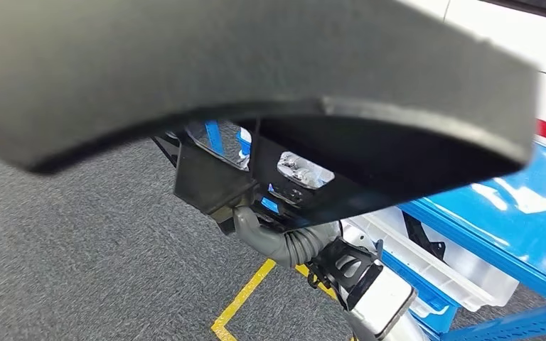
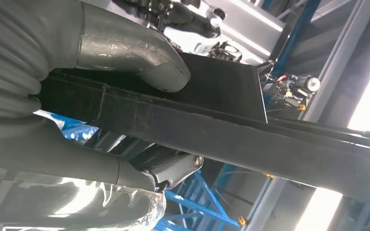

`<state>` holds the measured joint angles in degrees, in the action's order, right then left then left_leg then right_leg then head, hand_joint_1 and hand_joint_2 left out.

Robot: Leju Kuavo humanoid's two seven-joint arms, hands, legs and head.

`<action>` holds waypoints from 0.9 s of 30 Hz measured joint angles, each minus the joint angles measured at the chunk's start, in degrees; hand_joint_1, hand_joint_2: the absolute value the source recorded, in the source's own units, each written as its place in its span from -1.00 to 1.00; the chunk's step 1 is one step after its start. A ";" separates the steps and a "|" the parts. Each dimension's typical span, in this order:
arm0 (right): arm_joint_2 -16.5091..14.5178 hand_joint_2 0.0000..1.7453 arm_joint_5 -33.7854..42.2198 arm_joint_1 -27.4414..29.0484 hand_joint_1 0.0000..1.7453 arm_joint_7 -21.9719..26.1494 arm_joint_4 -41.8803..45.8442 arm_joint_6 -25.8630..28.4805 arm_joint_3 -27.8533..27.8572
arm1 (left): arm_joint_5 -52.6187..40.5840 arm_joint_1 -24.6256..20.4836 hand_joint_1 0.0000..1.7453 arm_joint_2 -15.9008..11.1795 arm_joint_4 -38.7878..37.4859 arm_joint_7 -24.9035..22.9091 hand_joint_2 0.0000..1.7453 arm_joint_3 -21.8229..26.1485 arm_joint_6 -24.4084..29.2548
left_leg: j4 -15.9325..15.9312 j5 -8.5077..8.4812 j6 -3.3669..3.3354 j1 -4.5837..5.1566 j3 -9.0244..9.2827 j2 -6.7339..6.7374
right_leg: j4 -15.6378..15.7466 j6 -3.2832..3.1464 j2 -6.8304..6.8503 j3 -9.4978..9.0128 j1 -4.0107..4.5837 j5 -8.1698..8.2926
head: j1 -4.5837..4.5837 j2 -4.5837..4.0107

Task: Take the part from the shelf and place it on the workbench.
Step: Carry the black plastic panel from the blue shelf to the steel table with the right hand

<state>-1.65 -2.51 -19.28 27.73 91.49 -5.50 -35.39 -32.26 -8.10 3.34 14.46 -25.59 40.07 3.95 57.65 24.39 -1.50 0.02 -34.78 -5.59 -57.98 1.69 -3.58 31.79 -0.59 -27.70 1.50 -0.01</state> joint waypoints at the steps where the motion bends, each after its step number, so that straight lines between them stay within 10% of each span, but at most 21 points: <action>1: 0.00 1.00 0.04 -0.01 1.00 0.01 -0.07 -0.03 -0.02 | 0.00 0.12 -1.00 -0.02 0.00 0.00 1.00 0.01 0.08 | -0.02 -0.10 0.36 -0.08 -0.18 -0.45 | 0.05 -0.42 0.49 -0.09 0.10 0.18 | -0.02 0.00; 4: -0.28 1.00 0.14 -0.12 1.00 0.02 -0.19 -0.05 -0.06 | -0.02 0.33 -1.00 0.03 -0.01 -0.01 1.00 0.02 0.18 | 1.94 1.19 1.26 -0.27 -1.35 1.03 | 0.47 -1.58 1.95 -0.29 -0.24 0.60 | -0.11 -0.01; 9: -0.41 1.00 0.31 -0.08 1.00 0.05 -0.42 -0.05 -0.09 | -0.05 0.32 -1.00 0.21 -0.02 0.01 1.00 0.02 0.31 | 16.30 7.08 2.37 -0.78 -8.55 5.21 | 0.57 -2.36 4.97 -0.29 0.05 0.46 | -0.27 -0.01; 15: -0.55 1.00 0.13 -0.33 1.00 0.04 -0.45 -0.05 -0.26 | -0.15 0.21 -1.00 0.32 -0.03 -0.01 1.00 0.02 1.45 | 0.51 0.74 1.67 -0.45 -0.13 9.33 | 0.50 -1.48 7.83 -0.69 0.74 -0.22 | -0.10 -0.01; 19: -0.67 1.00 0.14 -0.50 1.00 0.03 -0.44 -0.05 -0.48 | -0.15 0.31 -1.00 0.14 -0.02 -0.01 1.00 0.30 1.54 | -0.19 0.34 0.01 -0.28 0.23 6.96 | -0.97 -0.51 7.74 -0.39 0.57 -1.60 | 0.03 -0.01; 24: -0.25 1.00 0.28 -0.08 1.00 0.02 -0.68 -0.05 -0.79 | -0.15 0.50 -1.00 -0.15 -0.01 -0.01 1.00 0.58 1.17 | -0.34 0.16 -0.92 -0.33 0.33 3.88 | -16.12 -0.83 3.91 7.16 0.28 -7.27 | 0.08 -0.01; 27: -0.19 1.00 0.32 0.02 1.00 0.02 -0.77 -0.05 -0.99 | -0.15 0.76 -1.00 -0.15 -0.01 -0.01 1.00 0.64 1.14 | -0.27 0.17 -0.83 -0.32 0.49 1.71 | -8.76 0.38 2.75 4.18 0.00 -3.30 | 0.07 -0.01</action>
<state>-1.84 -2.20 -19.26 27.75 90.73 -5.55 -36.38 -32.41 -7.34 3.19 14.45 -25.59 40.71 5.08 57.38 24.56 -2.33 -0.30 -34.30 -3.88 -66.74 2.07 -0.83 35.97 -0.59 -31.01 1.57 -0.02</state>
